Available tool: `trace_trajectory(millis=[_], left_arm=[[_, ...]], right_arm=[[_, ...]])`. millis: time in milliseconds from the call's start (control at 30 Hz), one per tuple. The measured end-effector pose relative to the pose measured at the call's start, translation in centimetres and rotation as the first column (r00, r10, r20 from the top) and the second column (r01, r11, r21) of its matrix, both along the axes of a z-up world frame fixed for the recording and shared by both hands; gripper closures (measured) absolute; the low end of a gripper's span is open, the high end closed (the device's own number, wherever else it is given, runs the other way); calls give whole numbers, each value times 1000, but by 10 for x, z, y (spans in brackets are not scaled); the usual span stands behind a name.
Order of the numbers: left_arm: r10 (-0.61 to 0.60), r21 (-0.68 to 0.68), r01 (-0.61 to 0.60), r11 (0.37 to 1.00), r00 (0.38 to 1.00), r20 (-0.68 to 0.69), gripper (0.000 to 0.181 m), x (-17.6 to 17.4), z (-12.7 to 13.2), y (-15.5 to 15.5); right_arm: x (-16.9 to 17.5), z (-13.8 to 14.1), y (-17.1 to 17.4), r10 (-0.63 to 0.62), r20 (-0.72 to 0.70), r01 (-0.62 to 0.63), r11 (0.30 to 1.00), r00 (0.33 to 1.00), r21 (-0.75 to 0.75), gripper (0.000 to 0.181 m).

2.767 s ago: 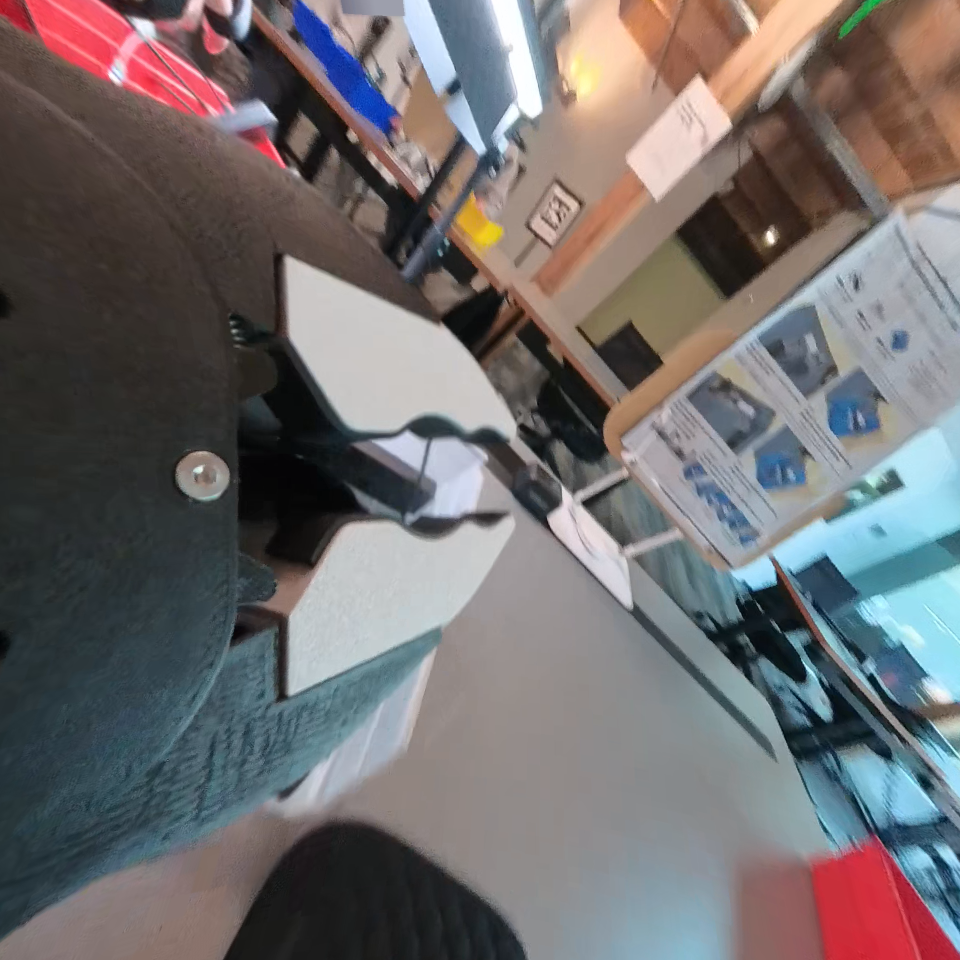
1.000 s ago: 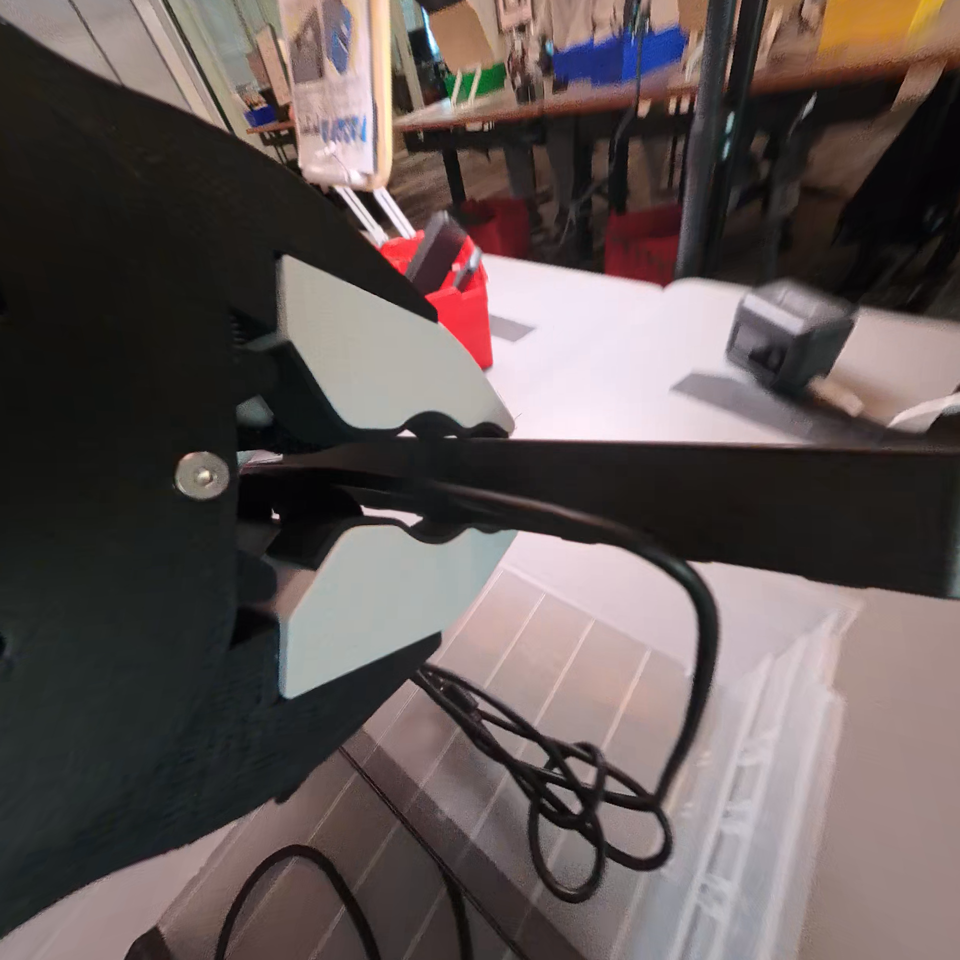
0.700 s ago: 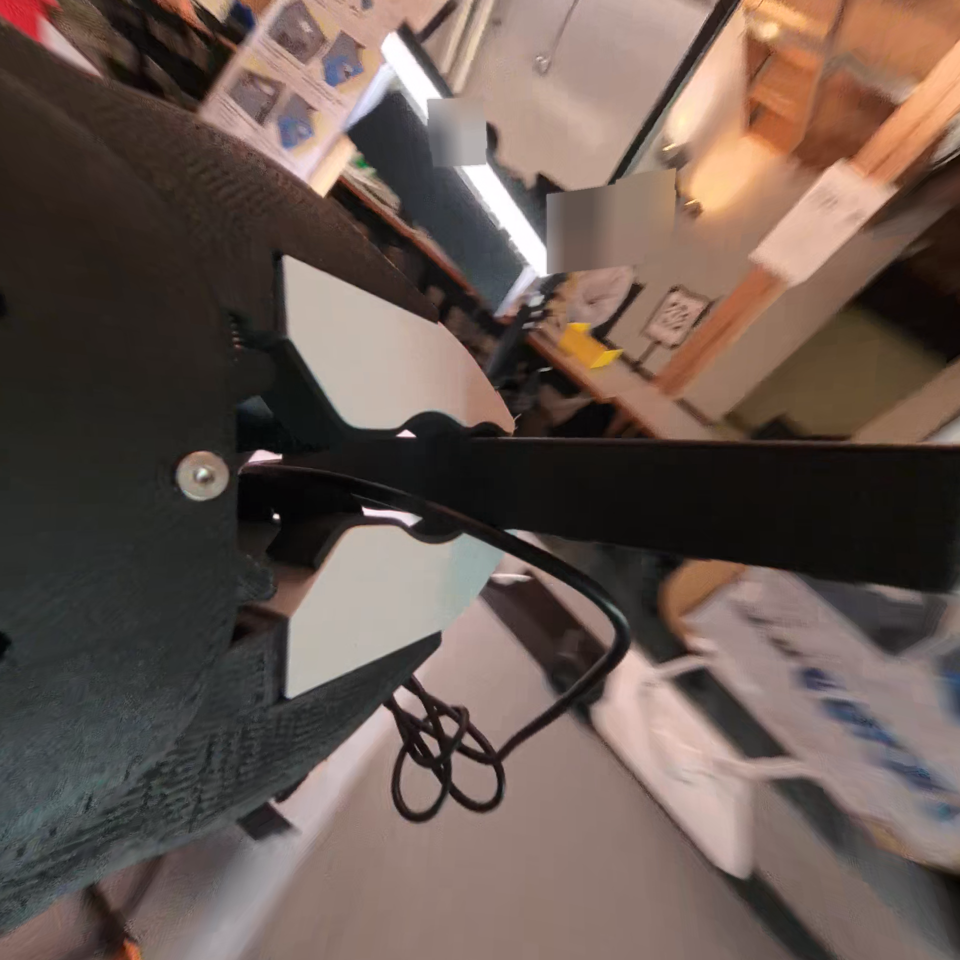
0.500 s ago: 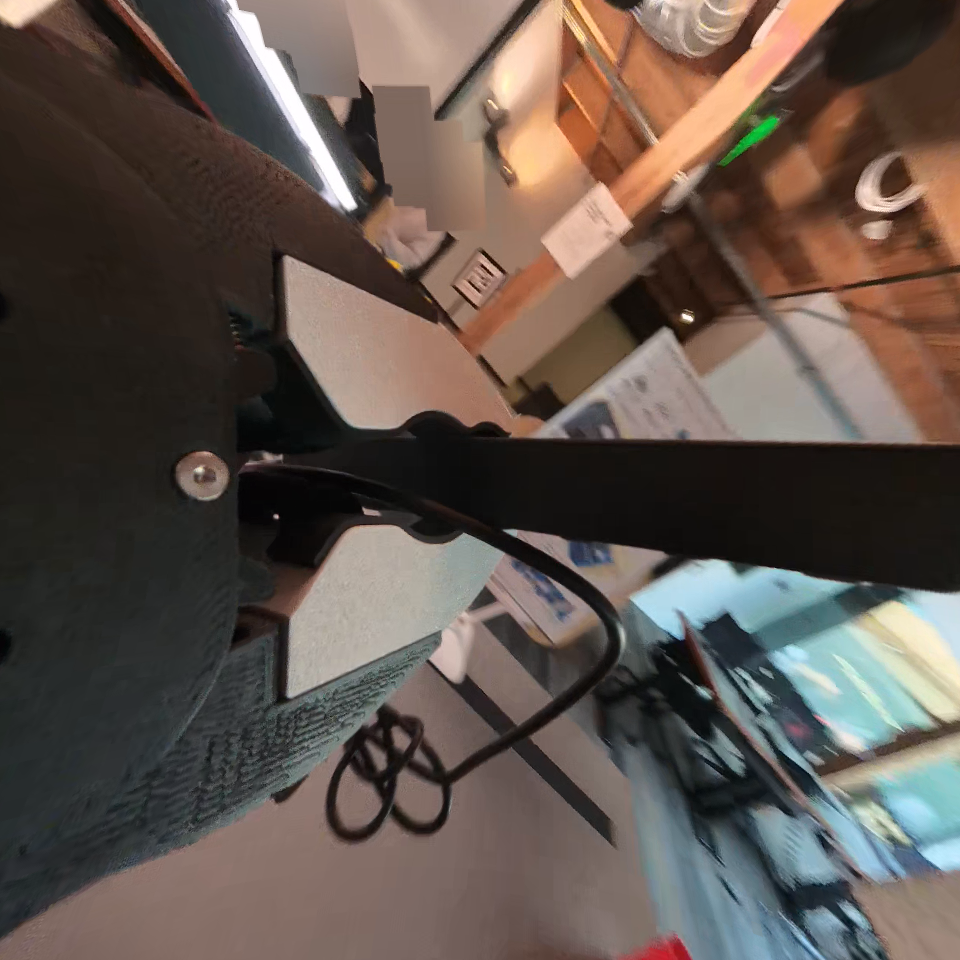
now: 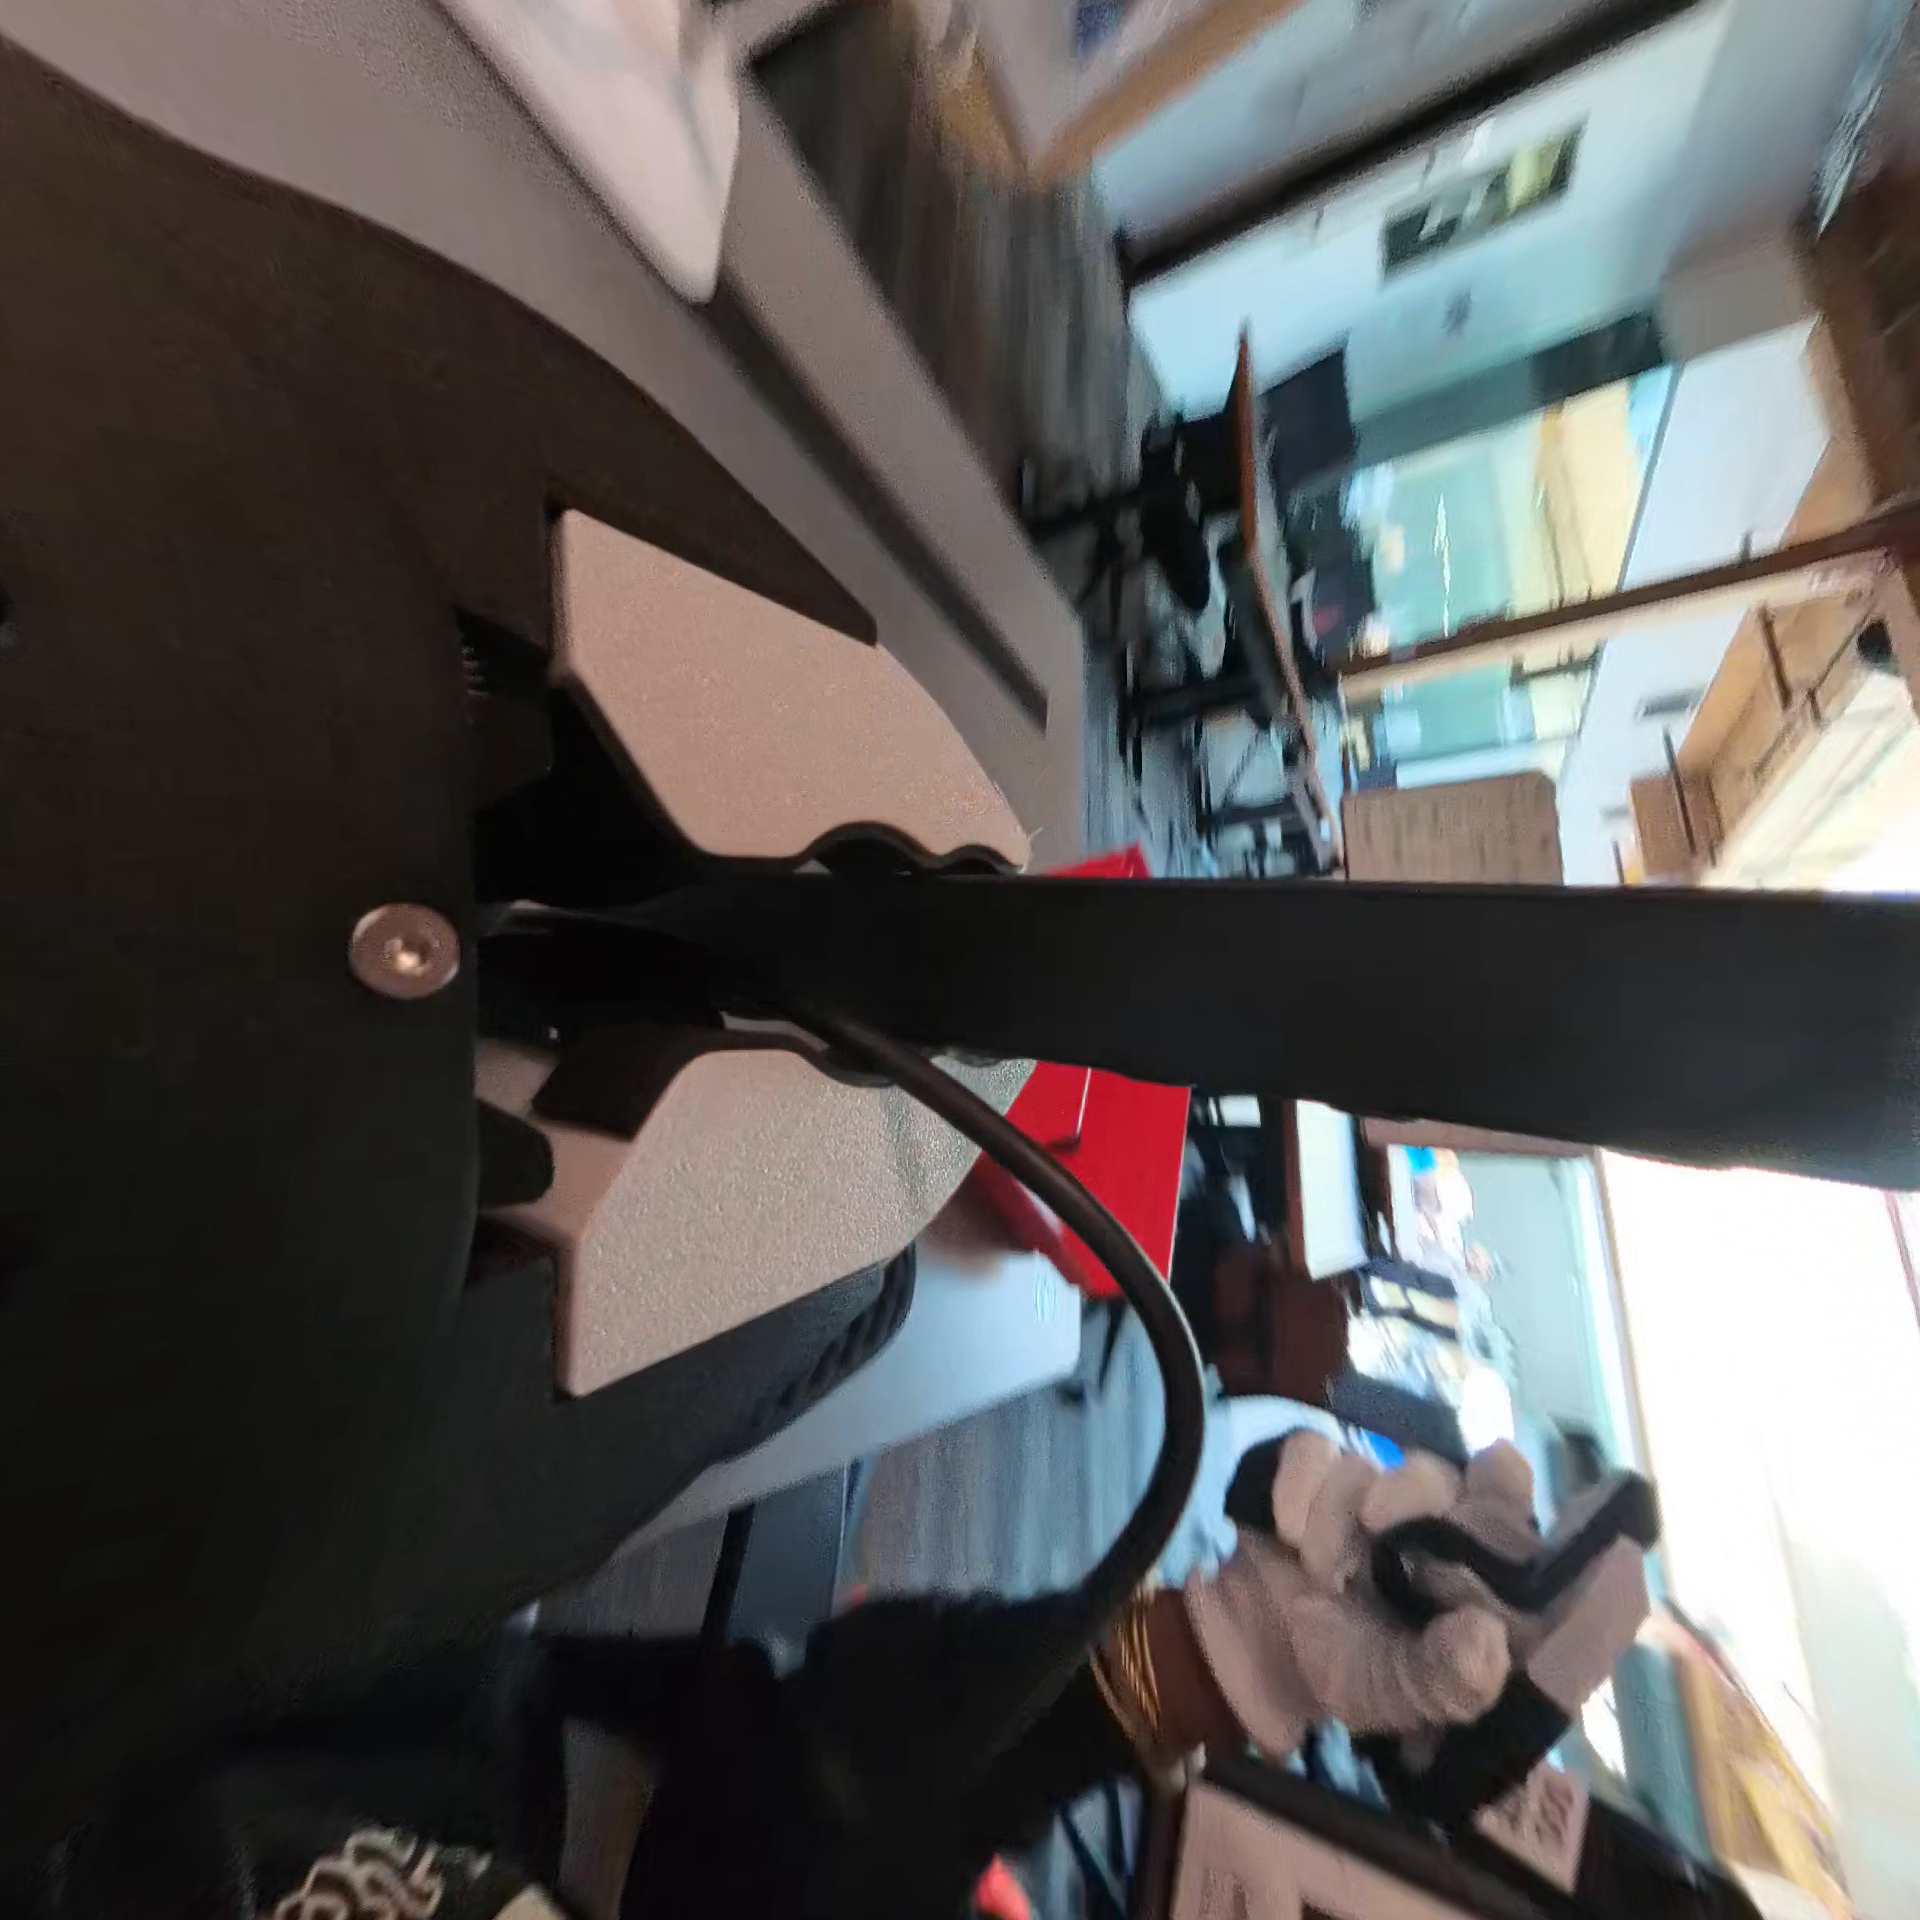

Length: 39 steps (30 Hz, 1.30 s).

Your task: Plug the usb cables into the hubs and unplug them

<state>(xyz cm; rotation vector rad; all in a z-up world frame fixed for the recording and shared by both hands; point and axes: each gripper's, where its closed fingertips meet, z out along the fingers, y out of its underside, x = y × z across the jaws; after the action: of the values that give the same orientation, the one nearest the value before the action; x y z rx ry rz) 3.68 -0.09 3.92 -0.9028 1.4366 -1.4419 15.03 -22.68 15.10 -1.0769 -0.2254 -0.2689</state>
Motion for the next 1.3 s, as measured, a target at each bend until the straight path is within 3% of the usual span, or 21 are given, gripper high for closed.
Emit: trace_trajectory(millis=[67, 133, 300, 467, 567, 633, 767, 833, 1000, 1133, 1300], left_arm=[[-143, -156, 135, 978, 989, -40, 155, 13, -34, -4], [-232, -248, 209, 946, 970, -68, 155, 19, -50, -12], [-319, -205, 289, 935, 939, -128, 155, 22, -73, -29], [-396, -227, 356, 906, 903, -167, 154, 25, -91, -41], [-410, -249, 361, 899, 894, -182, 154, 29, -99, -41], [-412, -265, 363, 893, 898, -156, 154, 30, -97, -35], [-409, -299, 382, 874, 912, -27, 154, 39, -76, -6], [-416, -311, 393, 865, 909, -9, 154, 49, -67, 11], [-334, -354, 319, 879, 942, 21, 155, 66, -74, 51], [-359, -361, 297, 884, 926, -116, 155, 65, -106, 54], [-379, -440, 295, 848, 918, -115, 156, 74, -106, 52]], right_arm=[[-16, -12, 29, 96, -19, -97, 993, 995, -69, 153], [-31, -28, 62, 194, -58, -200, 971, 979, -128, 150], [-66, -106, 152, 346, -260, -424, 827, 901, -369, 130], [-98, -155, 194, 386, -328, -502, 739, 862, -450, 129], [-104, -162, 211, 405, -387, -553, 706, 828, -443, 130], [-105, -162, 226, 431, -404, -586, 676, 807, -447, 144], [-103, -144, 259, 544, -459, -712, 541, 703, -448, 156], [-95, -133, 283, 557, -495, -745, 512, 666, -427, 156], [-81, -138, 325, 618, -516, -800, 522, 593, -295, 157], [-75, -166, 327, 603, -577, -819, 522, 551, -237, 157], [-64, -168, 329, 587, -623, -832, 515, 518, -206, 157]])
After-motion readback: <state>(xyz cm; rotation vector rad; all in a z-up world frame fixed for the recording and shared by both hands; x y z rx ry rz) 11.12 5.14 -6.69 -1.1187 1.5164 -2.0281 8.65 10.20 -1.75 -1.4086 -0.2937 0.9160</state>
